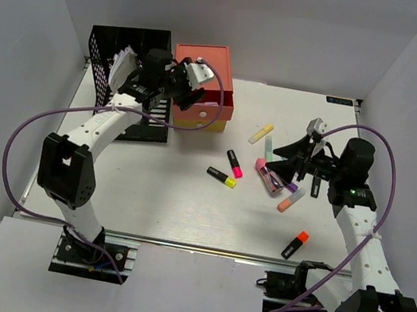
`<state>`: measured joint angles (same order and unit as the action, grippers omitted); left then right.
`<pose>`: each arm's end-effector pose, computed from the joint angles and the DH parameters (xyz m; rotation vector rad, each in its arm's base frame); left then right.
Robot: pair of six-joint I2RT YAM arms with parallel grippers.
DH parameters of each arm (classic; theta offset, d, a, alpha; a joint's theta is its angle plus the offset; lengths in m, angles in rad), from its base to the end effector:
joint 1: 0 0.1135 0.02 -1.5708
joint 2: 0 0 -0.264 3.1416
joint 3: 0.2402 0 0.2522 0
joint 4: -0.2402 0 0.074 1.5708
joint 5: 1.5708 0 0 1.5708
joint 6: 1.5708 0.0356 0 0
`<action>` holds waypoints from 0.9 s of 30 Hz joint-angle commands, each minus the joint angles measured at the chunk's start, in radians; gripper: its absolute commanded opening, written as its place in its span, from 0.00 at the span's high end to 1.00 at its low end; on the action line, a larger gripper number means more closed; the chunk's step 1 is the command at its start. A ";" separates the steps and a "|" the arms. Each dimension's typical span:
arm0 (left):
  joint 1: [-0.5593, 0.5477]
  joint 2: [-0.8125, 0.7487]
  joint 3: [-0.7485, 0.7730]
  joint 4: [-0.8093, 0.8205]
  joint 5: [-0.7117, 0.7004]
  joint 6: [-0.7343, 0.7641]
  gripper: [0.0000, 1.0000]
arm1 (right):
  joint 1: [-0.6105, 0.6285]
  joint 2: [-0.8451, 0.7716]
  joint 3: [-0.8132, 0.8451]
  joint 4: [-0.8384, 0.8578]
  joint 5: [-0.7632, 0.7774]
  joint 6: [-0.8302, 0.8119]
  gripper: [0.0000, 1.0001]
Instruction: Organize the desk
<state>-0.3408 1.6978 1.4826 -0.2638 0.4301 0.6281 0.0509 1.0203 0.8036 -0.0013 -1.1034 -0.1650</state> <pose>0.3720 -0.1477 0.3327 1.1633 1.6421 -0.2578 0.2200 0.0430 0.3250 -0.9393 1.4757 0.8919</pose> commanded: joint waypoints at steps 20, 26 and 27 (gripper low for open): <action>0.017 -0.769 -0.755 0.457 0.012 -0.867 0.88 | -0.017 0.289 0.248 -0.282 0.516 -0.253 0.58; 0.017 -0.903 -0.861 0.376 -0.033 -0.811 0.39 | -0.017 0.522 0.468 -0.459 0.697 -0.321 0.28; 0.017 -0.915 -0.866 0.359 -0.045 -0.782 0.37 | -0.017 0.550 0.511 -0.476 0.727 -0.335 0.28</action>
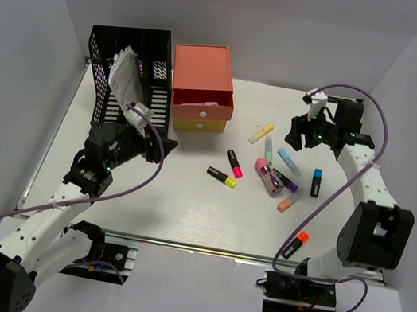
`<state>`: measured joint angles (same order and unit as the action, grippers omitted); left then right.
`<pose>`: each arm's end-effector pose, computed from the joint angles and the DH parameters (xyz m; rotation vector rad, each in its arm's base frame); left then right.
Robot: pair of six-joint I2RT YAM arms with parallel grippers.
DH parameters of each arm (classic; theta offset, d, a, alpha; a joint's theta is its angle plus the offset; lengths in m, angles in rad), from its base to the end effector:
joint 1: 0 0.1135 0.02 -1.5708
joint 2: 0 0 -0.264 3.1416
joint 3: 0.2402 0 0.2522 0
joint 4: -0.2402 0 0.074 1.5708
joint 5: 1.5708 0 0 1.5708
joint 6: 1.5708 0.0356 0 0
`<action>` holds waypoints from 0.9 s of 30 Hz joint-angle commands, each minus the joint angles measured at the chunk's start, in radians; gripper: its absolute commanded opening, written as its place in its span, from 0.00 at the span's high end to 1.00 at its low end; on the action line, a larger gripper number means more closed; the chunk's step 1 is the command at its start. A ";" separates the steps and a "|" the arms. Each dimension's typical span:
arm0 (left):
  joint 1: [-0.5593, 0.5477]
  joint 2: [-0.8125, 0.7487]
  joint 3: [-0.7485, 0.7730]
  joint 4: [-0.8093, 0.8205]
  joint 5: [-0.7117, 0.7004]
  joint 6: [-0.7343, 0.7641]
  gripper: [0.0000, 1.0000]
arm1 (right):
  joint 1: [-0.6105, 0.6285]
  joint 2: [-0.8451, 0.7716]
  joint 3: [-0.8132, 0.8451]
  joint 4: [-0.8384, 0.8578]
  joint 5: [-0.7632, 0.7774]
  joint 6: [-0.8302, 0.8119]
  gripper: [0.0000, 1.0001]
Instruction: Organize the desk
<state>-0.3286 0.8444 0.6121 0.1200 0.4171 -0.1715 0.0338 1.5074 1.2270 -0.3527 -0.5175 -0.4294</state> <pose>0.1872 -0.0791 0.3009 0.4528 1.6654 -0.7227 0.3391 0.0291 0.3047 -0.7598 1.9891 0.3376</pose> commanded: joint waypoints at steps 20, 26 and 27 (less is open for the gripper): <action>0.005 -0.123 0.048 -0.200 -0.250 0.066 0.21 | 0.005 0.442 0.218 -0.249 0.254 -0.241 0.30; 0.005 -0.111 0.044 -0.200 -0.258 0.069 0.21 | 0.012 0.470 0.200 -0.236 0.254 -0.253 0.31; 0.005 -0.108 0.046 -0.203 -0.259 0.069 0.20 | 0.014 0.473 0.187 -0.226 0.257 -0.258 0.32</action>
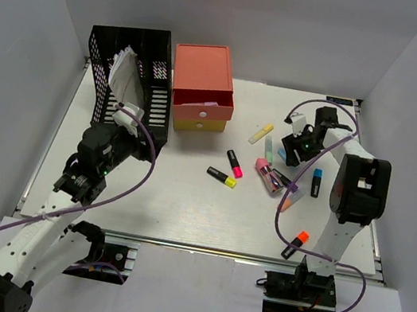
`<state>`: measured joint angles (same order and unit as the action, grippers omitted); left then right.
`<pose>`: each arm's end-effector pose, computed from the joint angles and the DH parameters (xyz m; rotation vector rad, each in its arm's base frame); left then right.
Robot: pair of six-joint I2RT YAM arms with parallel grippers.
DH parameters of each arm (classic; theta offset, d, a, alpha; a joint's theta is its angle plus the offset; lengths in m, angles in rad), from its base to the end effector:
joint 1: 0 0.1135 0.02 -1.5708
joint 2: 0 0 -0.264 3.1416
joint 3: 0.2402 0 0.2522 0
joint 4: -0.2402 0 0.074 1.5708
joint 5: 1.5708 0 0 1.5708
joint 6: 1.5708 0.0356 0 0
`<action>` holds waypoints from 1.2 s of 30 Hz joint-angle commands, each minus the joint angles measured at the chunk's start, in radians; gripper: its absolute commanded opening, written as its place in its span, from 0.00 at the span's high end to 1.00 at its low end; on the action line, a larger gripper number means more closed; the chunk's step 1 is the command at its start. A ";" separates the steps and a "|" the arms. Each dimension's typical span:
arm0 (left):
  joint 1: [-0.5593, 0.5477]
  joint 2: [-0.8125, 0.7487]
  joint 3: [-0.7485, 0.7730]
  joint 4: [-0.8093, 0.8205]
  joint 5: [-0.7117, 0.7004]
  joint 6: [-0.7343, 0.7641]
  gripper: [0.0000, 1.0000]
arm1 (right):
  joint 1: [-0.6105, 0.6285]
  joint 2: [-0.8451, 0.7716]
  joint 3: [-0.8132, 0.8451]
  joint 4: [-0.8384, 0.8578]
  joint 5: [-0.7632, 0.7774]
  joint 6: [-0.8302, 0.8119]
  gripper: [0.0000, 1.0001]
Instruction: Organize the desk
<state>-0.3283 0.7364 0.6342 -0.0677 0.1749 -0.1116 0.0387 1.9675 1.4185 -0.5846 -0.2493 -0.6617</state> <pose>0.1700 -0.0644 0.3071 0.3191 1.7326 -0.4735 0.4076 0.0246 0.1821 -0.9778 2.4622 0.1355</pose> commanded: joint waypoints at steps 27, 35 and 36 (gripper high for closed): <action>0.005 0.024 0.027 -0.027 -0.029 0.015 0.20 | 0.087 -0.137 0.036 0.036 0.066 -0.116 0.98; 0.005 0.032 0.028 -0.034 -0.041 0.020 0.20 | 0.297 -0.328 0.168 0.072 -0.007 -0.233 0.99; 0.005 0.032 0.028 -0.035 -0.041 0.018 0.20 | 0.314 -0.335 0.192 0.101 0.001 -0.240 0.99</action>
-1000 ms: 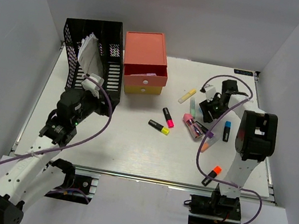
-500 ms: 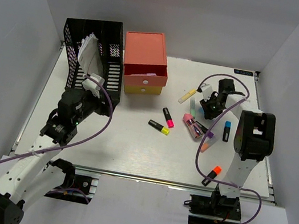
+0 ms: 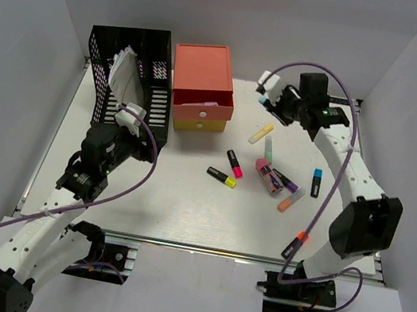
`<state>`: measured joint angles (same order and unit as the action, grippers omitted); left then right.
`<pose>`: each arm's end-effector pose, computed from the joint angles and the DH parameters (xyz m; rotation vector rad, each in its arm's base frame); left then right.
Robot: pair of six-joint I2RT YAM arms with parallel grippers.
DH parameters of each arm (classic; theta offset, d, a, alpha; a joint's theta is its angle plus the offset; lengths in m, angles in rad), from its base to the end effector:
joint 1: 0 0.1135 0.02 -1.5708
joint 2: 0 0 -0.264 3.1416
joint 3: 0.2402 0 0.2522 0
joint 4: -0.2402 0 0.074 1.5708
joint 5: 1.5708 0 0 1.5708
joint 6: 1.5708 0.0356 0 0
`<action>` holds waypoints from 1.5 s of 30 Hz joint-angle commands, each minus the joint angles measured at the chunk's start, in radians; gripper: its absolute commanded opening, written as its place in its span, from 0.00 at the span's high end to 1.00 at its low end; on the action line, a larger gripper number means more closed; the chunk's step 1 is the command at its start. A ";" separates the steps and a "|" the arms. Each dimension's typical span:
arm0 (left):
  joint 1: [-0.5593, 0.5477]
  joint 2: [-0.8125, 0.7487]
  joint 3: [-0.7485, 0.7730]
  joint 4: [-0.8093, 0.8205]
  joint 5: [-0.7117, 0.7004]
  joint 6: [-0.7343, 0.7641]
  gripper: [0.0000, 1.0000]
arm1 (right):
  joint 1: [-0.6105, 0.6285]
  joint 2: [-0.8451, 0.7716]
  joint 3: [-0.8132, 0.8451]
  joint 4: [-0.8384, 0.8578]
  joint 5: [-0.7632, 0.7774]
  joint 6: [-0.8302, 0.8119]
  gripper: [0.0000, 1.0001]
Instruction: Organize the desk
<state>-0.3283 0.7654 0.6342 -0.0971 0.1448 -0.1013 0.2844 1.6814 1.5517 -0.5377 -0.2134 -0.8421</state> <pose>0.1751 -0.0651 0.2991 0.3095 1.7915 -0.4359 0.3677 0.1153 0.3364 -1.2819 1.8141 -0.0678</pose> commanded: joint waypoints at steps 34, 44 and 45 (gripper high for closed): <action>0.005 0.023 0.032 -0.023 -0.053 0.028 0.19 | 0.394 0.190 0.272 0.332 -0.115 -0.087 0.69; 0.005 0.023 0.032 -0.023 -0.050 0.028 0.19 | 0.395 0.218 0.261 0.366 -0.081 -0.081 0.58; 0.005 0.025 0.032 -0.024 -0.051 0.028 0.19 | 0.394 0.218 0.262 0.367 -0.077 -0.075 0.53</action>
<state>-0.3283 0.7952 0.6346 -0.1139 0.1005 -0.0814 0.6762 1.9053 1.7847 -0.2363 -0.3084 -0.9340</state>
